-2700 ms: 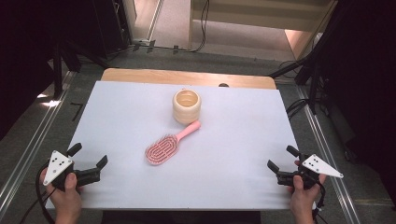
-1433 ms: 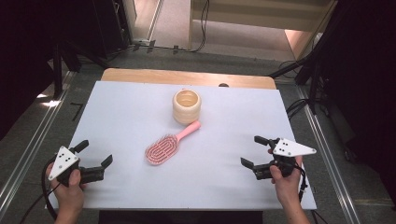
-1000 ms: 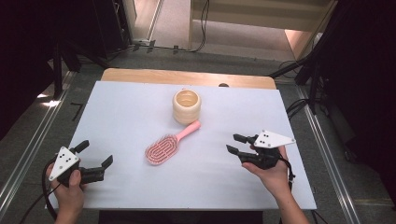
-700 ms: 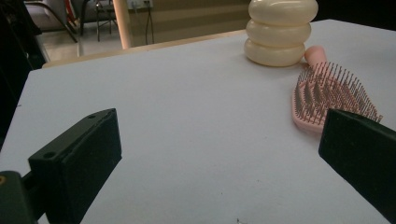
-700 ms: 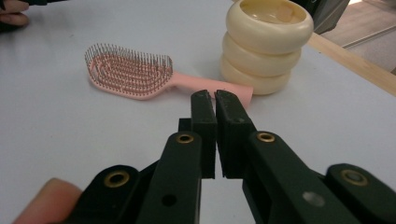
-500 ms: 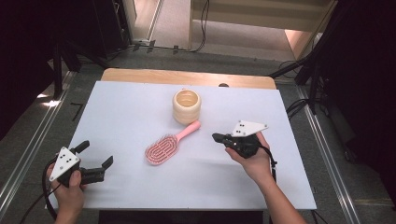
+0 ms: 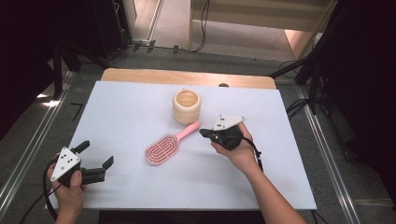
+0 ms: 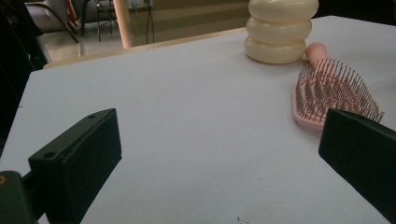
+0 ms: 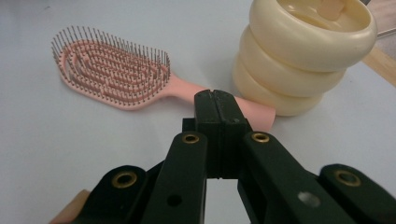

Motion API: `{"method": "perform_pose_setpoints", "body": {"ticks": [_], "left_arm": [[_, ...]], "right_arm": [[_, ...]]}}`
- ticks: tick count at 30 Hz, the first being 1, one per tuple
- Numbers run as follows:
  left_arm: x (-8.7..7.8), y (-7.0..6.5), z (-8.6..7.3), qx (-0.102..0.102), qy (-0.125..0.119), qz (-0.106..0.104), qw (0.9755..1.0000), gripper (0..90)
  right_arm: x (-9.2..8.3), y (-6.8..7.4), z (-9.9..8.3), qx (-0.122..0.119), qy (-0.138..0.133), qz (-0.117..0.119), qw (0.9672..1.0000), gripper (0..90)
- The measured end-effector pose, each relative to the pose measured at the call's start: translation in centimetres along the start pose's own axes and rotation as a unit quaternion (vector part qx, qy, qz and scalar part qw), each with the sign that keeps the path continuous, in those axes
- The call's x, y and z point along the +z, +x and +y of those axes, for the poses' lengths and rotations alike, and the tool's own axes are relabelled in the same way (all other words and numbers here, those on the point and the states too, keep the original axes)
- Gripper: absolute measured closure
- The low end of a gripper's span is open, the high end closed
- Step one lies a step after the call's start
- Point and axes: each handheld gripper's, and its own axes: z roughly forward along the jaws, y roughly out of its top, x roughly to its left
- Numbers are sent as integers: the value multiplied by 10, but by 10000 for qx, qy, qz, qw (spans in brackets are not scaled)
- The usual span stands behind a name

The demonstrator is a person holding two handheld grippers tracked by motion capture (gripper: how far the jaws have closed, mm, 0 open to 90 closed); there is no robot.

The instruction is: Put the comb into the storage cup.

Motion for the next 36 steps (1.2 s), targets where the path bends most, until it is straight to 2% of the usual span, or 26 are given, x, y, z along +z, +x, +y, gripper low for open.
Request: {"method": "perform_pose_setpoints", "body": {"ticks": [6,9,20,27,32,36], "left_arm": [[0,1,0,-29,-25,-10,10000,0],[0,1,0,-34,-32,-22,10000,0],[0,2,0,-53,-30,-47,10000,0],[-2,3,-1,-126,-51,-15,9999,0],[-2,3,-1,-131,-56,-26,9999,0],[-2,3,-1,-130,-60,-44,9999,0]], "right_arm": [[12,-1,9,-89,130,93,9998,875],[19,-5,11,24,130,171,9998,875],[34,-19,21,138,199,305,9992,875],[48,-22,24,-45,399,419,9983,877],[56,-25,25,17,452,447,9980,877],[63,-25,27,-40,583,440,9973,878]]}}
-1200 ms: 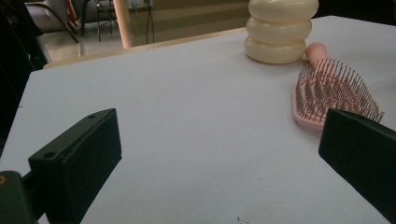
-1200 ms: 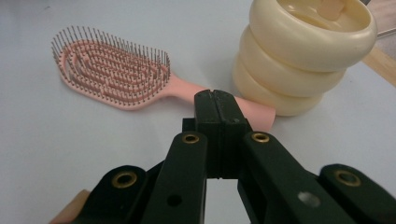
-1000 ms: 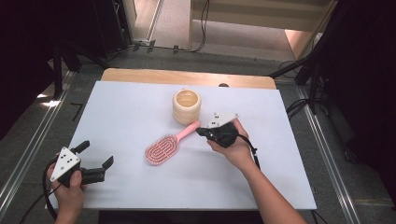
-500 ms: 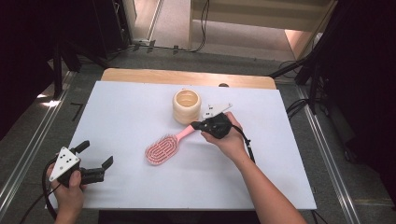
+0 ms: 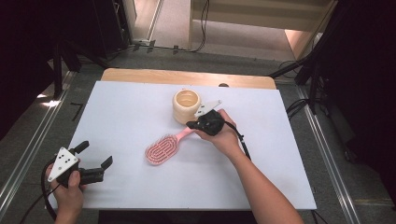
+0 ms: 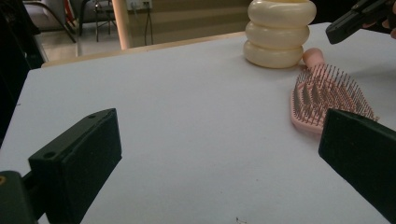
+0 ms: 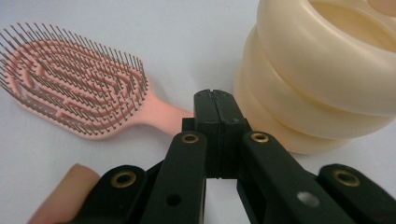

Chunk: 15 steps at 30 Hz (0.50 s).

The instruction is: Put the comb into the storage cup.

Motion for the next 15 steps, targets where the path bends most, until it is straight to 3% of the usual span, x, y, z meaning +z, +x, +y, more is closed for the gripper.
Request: {"method": "perform_pose_setpoints", "body": {"ticks": [15], "left_arm": [[0,0,0,20,-1,-43,10000,0]], "right_arm": [[25,0,14,-147,326,-20,9994,878]]}}
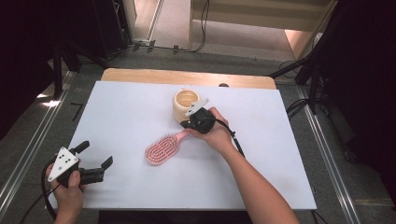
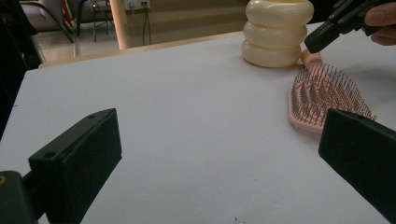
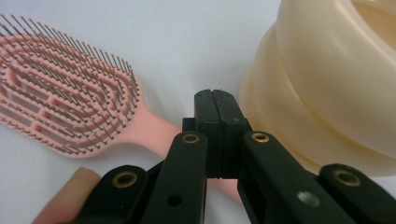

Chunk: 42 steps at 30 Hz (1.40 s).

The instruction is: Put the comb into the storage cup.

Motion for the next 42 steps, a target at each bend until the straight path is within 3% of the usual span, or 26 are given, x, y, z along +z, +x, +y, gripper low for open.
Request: {"method": "perform_pose_setpoints", "body": {"ticks": [15,23,42], "left_arm": [[-1,0,0,-12,-22,-47,10000,0],[-1,0,0,-3,-14,-54,10000,0],[-1,0,0,0,-14,-89,10000,0]], "right_arm": [[15,-7,-4,134,223,-37,9997,878],[12,-9,-6,221,221,-25,9995,878],[2,-11,-19,393,310,245,9984,878]]}}
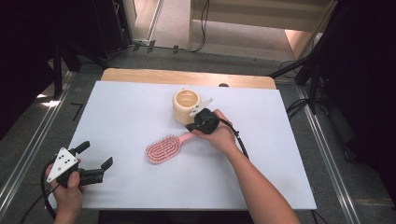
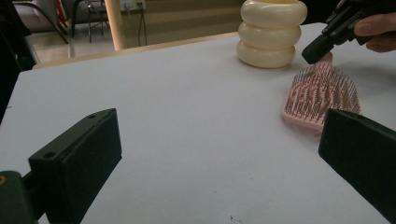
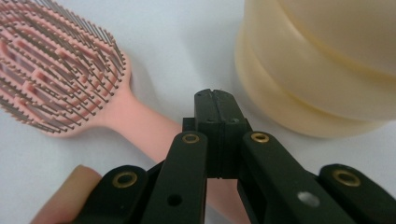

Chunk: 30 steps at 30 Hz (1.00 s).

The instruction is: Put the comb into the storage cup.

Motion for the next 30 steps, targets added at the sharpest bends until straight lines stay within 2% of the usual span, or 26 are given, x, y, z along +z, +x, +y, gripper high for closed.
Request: {"method": "perform_pose_setpoints", "body": {"ticks": [8,21,30], "left_arm": [[0,0,0,9,-1,0,10000,0],[0,0,0,19,10,14,10000,0],[0,0,0,17,17,25,10000,0]], "right_arm": [[-8,4,-8,-5,92,74,9999,878],[-18,8,-23,14,91,162,9998,878],[-21,2,-37,166,217,102,9996,878]]}}
